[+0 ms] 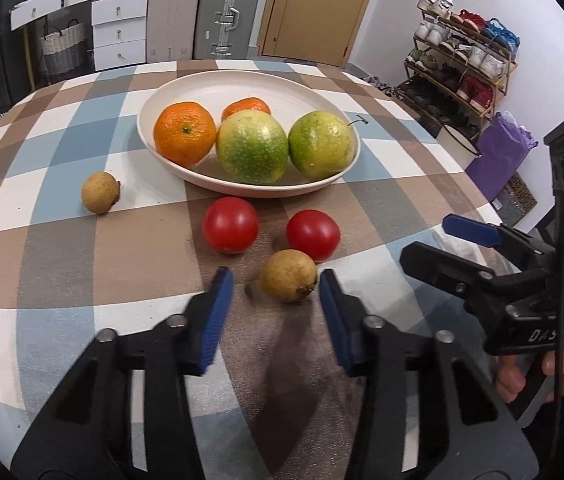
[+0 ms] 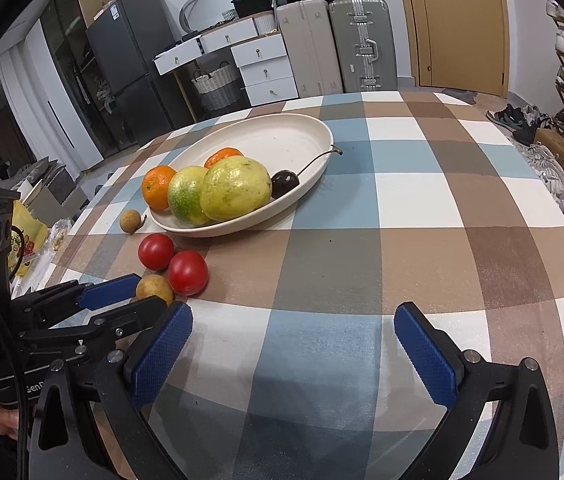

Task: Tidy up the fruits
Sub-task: 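Move the left tool to a small brown fruit while the right tool approaches a red tomato, then grasp the brown fruit with the left tool while the right tool grasps the tomato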

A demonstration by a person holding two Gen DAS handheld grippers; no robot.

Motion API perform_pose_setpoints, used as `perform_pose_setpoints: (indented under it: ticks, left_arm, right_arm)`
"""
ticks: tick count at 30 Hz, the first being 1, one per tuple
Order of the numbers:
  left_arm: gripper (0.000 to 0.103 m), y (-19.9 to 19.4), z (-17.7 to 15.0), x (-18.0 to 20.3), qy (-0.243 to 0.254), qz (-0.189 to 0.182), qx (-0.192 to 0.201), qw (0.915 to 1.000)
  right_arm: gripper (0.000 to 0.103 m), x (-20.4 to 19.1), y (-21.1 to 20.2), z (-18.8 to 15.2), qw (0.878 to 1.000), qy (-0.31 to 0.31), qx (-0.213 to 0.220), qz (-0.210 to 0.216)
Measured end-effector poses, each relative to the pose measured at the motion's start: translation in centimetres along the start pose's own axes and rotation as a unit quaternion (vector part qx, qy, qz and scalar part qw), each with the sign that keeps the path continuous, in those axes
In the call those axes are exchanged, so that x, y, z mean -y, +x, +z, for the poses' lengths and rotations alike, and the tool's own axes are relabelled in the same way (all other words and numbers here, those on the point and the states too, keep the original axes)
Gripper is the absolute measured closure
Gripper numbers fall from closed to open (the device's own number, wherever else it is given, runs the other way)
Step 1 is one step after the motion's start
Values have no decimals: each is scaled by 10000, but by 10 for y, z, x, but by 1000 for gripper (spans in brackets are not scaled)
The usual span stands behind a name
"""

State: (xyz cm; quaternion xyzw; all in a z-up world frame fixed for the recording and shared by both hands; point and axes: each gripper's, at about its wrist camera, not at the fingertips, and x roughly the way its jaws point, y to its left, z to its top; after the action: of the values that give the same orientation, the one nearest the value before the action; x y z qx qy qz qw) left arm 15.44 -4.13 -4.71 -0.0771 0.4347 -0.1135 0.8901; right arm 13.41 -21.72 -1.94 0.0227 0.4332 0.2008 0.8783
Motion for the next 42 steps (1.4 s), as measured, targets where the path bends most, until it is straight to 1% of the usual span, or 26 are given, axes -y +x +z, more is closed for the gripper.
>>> perform_pose_setpoints:
  ticks: [1, 8, 13, 18, 22, 25, 26, 27, 28, 33, 35, 37, 39, 40, 42]
  left_arm:
    - [77, -1, 0, 0, -10, -135, 17, 9999]
    - [77, -10, -3, 1, 40, -103, 116, 9999]
    - [77, -21, -4, -10, -39, 10, 223, 9997]
    - [77, -30, -6, -25, -185, 123, 281, 9994]
    - [77, -35, -7, -35, -299, 169, 317, 9989]
    - [77, -37, -8, -40, -319, 247, 320, 9987]
    - [76, -38, -8, -42, -341, 270, 325, 9985]
    - [76, -38, -8, -44, -373, 288, 327, 9984]
    - [76, -39, -8, -46, -399, 300, 329, 9982]
    - [77, -43, -7, -53, -476, 387, 363, 9975]
    - [77, -46, -7, -54, -483, 413, 389, 9972]
    - [76, -48, -7, -55, -502, 434, 401, 9970]
    - [77, -49, -7, -56, -523, 444, 402, 9968]
    - [77, -49, -7, -57, -532, 449, 403, 9968]
    - [76, -49, -7, -56, -547, 454, 404, 9967]
  right_arm:
    - [0, 0, 0, 0, 10000, 5, 1, -4]
    - [0, -1, 2, 0, 10000, -30, -30, -24]
    - [0, -9, 6, 3, 9999, -123, -98, 23]
    - [1, -23, 14, 8, 9991, -362, -164, 133]
    - [2, -38, 22, 12, 9976, -671, -158, 51]
    - [11, -49, 33, 16, 9963, -803, -305, -93]
    - [18, -54, 36, 17, 9952, -894, -344, -201]
    - [18, -57, 39, 18, 9944, -961, -373, -227]
    - [19, -59, 41, 19, 9940, -997, -405, -194]
    - [35, -72, 46, 24, 9922, -1165, -431, -78]
    - [39, -74, 49, 25, 9921, -1179, -436, -47]
    - [46, -75, 51, 25, 9921, -1163, -470, 30]
    - [56, -75, 51, 25, 9925, -1119, -470, 160]
    - [59, -74, 50, 24, 9926, -1099, -464, 232]
    - [71, -74, 48, 23, 9927, -1067, -445, 337]
